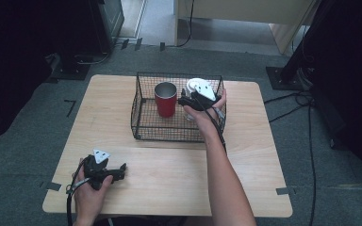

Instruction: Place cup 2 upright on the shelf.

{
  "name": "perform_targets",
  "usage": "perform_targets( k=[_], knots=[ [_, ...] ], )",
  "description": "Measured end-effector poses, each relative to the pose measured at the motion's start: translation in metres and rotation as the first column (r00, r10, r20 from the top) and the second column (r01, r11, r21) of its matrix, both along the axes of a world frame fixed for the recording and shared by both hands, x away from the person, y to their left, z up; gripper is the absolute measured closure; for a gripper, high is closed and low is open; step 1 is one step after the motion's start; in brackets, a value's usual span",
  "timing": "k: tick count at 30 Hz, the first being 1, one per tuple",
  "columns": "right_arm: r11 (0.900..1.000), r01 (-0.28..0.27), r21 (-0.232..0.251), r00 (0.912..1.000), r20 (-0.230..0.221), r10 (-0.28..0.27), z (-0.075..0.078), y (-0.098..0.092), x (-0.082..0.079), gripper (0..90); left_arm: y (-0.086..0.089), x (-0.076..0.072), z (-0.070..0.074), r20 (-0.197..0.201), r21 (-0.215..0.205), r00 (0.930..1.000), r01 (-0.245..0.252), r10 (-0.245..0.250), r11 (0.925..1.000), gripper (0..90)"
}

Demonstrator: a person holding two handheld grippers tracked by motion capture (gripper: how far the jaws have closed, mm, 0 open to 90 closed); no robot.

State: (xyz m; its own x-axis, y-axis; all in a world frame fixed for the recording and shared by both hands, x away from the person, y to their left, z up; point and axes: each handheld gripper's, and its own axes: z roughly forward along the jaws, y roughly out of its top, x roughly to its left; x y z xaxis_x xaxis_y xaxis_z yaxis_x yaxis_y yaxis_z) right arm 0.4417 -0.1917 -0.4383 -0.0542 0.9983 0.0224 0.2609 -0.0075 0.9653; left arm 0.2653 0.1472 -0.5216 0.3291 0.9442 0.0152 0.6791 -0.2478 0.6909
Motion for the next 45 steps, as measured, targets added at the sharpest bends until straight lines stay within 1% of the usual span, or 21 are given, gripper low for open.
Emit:
perform_targets(
  k=[2,3,5,6,7,10,12,15,18,20,21,26,29,31,32,36,37,38,40,43,45],
  knots=[
    [1.000,-0.016,-0.003,0.9999,-0.006,0.015,-0.001,0.000,0.000,0.0,0.000,0.000,0.000,0.000,0.000,1.0000,0.000,0.000,1.0000,0.0],
    [1.000,-0.026,-0.011,0.9995,-0.017,0.026,-0.002,0.000,0.000,0.0,0.000,0.000,0.000,0.000,0.000,1.0000,0.000,0.000,1.0000,0.0],
    [0.998,-0.044,-0.048,0.9971,-0.064,0.041,-0.008,0.001,0.001,0.0,0.000,0.000,0.000,-0.001,0.000,1.0000,0.000,0.000,1.0000,0.0],
    [0.998,-0.042,-0.056,0.9966,-0.074,0.038,-0.009,0.001,0.001,0.0,0.000,0.000,0.000,0.000,0.000,1.0000,0.000,0.000,1.0000,0.0],
    [0.998,-0.032,-0.059,0.9968,-0.075,0.028,-0.010,0.001,0.002,0.0,0.000,0.000,0.000,0.000,0.000,1.0000,0.000,0.000,1.0000,0.0],
    [0.999,-0.018,-0.039,0.9979,-0.063,0.015,-0.007,0.000,0.001,0.0,0.000,0.000,0.000,0.000,0.001,1.0000,0.001,-0.001,1.0000,0.0],
    [0.999,-0.021,-0.043,0.9977,-0.065,0.018,-0.006,0.000,0.000,0.0,0.000,0.000,0.000,0.000,0.000,1.0000,0.000,0.000,1.0000,0.0],
    [0.998,-0.024,-0.065,0.9973,-0.071,0.020,-0.005,-0.002,-0.002,0.0,0.000,0.000,0.000,0.000,0.000,1.0000,0.000,0.000,1.0000,0.0],
    [0.998,-0.028,-0.063,0.9967,-0.078,0.023,-0.004,-0.004,-0.004,0.0,0.000,0.000,0.000,0.000,-0.001,1.0000,-0.001,0.001,1.0000,0.0],
    [0.998,-0.036,-0.058,0.9969,-0.072,0.032,-0.003,-0.005,-0.007,0.0,0.000,0.000,0.000,0.001,-0.002,1.0000,-0.002,0.002,1.0000,0.0],
    [0.997,-0.044,-0.065,0.9968,-0.069,0.039,-0.002,-0.006,-0.008,0.0,0.000,0.000,0.000,0.001,-0.002,1.0000,-0.001,0.001,1.0000,0.0],
    [0.995,-0.060,-0.081,0.9980,-0.027,0.058,-0.001,-0.007,-0.013,0.0,0.000,0.000,0.000,0.001,-0.002,1.0000,-0.001,0.001,1.0000,0.0],
    [0.994,-0.062,-0.085,0.9981,0.001,0.062,0.003,-0.007,-0.013,0.0,0.000,0.000,0.000,0.001,-0.001,1.0000,-0.001,0.001,1.0000,0.0],
    [0.995,-0.067,-0.073,0.9977,-0.015,0.067,0.007,-0.008,-0.013,0.7,0.000,0.000,0.000,0.001,-0.002,1.0000,-0.001,0.001,1.0000,0.0],
    [0.995,-0.071,-0.076,0.9972,-0.027,0.069,0.008,-0.008,-0.012,0.9,0.000,0.000,0.000,0.001,-0.002,1.0000,-0.001,0.001,1.0000,0.0],
    [0.989,-0.089,-0.121,0.9937,-0.080,0.079,0.012,-0.008,-0.009,5.6,0.000,0.000,0.000,0.000,-0.001,1.0000,0.000,0.000,1.0000,0.0],
    [0.987,-0.093,-0.128,0.9920,-0.096,0.081,0.012,-0.008,-0.009,5.4,0.000,0.000,0.000,0.000,-0.001,1.0000,0.000,0.000,1.0000,0.0],
    [0.985,-0.103,-0.135,0.9889,-0.121,0.087,0.014,-0.008,-0.007,5.4,0.000,0.000,0.000,0.000,-0.001,1.0000,0.000,0.000,1.0000,0.0],
    [0.988,-0.106,-0.113,0.9831,-0.161,0.087,0.017,-0.008,-0.006,6.2,0.000,0.000,0.000,0.000,-0.001,1.0000,0.000,0.000,1.0000,0.0],
    [0.986,-0.118,-0.121,0.9749,-0.203,0.092,0.019,-0.008,-0.006,6.6,0.000,0.000,0.000,0.000,-0.001,1.0000,0.000,0.000,1.0000,0.0],
    [0.986,-0.121,-0.115,0.9700,-0.224,0.093,0.021,-0.008,-0.007,8.0,0.000,0.000,0.000,0.000,-0.001,1.0000,0.000,0.000,1.0000,0.0]
  ],
)
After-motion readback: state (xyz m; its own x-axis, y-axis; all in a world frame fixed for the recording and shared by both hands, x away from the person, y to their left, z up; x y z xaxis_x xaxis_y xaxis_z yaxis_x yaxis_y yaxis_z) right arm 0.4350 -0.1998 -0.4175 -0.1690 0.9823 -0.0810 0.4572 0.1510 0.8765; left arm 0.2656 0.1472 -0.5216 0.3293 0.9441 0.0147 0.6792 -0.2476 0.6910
